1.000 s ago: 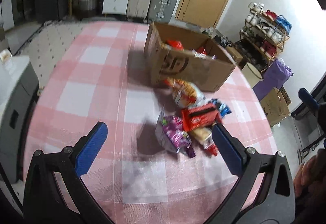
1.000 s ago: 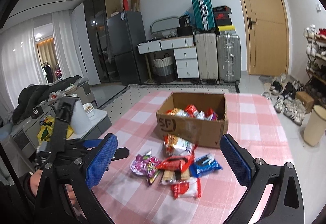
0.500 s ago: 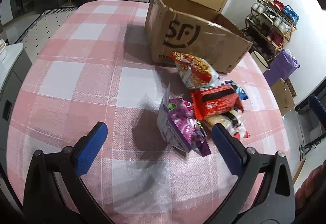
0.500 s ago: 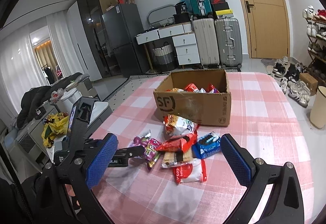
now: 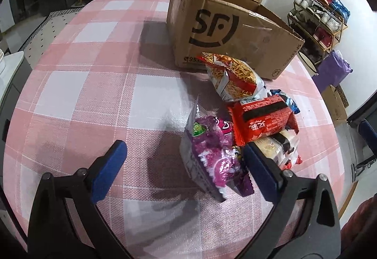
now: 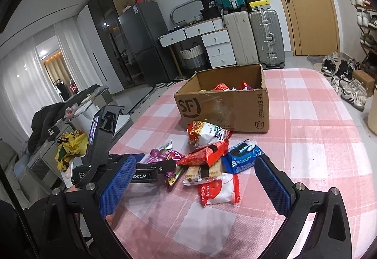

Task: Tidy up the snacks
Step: 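Grasp the purple candy bag with the left gripper, then grasp the red noodle bag with the right gripper while the left gripper holds the purple bag, then lift both bags and carry them over the cardboard box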

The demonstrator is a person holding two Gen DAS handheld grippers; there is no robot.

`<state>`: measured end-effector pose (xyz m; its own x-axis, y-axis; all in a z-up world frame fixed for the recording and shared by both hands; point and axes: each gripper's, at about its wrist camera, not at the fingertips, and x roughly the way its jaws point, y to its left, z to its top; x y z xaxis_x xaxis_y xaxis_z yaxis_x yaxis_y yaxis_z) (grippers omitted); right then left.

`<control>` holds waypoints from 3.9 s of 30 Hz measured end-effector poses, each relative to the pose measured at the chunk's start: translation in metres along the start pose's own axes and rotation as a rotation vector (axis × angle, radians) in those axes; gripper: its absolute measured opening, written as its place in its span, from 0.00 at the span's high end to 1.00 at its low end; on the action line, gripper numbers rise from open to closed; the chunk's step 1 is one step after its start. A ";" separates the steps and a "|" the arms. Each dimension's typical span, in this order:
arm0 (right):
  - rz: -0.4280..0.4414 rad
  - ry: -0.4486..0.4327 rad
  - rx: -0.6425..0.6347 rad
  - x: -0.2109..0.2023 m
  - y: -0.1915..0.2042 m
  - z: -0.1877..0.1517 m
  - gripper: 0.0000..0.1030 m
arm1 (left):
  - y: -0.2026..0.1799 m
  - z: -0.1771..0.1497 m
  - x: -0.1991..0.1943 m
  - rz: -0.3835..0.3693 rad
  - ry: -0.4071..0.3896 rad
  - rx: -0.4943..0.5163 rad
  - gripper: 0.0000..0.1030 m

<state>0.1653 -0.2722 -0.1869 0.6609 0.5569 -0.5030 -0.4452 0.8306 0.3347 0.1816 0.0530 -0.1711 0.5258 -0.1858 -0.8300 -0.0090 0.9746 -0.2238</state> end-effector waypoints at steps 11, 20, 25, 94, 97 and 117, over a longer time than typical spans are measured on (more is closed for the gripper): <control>0.016 -0.005 0.028 -0.007 -0.012 -0.009 0.01 | 0.004 0.001 0.005 -0.130 -0.007 -0.016 0.55; 0.057 0.004 0.077 -0.011 -0.015 -0.014 0.01 | 0.009 -0.008 -0.023 -0.117 -0.119 -0.050 0.59; 0.054 0.015 0.057 -0.006 -0.006 -0.013 0.01 | 0.006 -0.005 -0.036 -0.099 -0.140 -0.031 0.58; -0.125 0.219 -0.030 0.155 -0.004 -0.005 0.56 | 0.038 -0.019 -0.049 -0.143 -0.102 -0.030 0.57; -0.113 0.210 -0.019 0.146 -0.006 -0.005 0.56 | 0.036 -0.020 -0.050 -0.141 -0.101 -0.028 0.57; -0.070 0.075 0.061 0.067 -0.021 0.012 0.56 | 0.013 -0.015 -0.078 -0.123 -0.141 0.034 0.57</control>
<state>0.2259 -0.2528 -0.2181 0.6407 0.4978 -0.5845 -0.3606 0.8672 0.3433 0.1280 0.0785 -0.1170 0.6354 -0.2866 -0.7170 0.0901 0.9497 -0.2998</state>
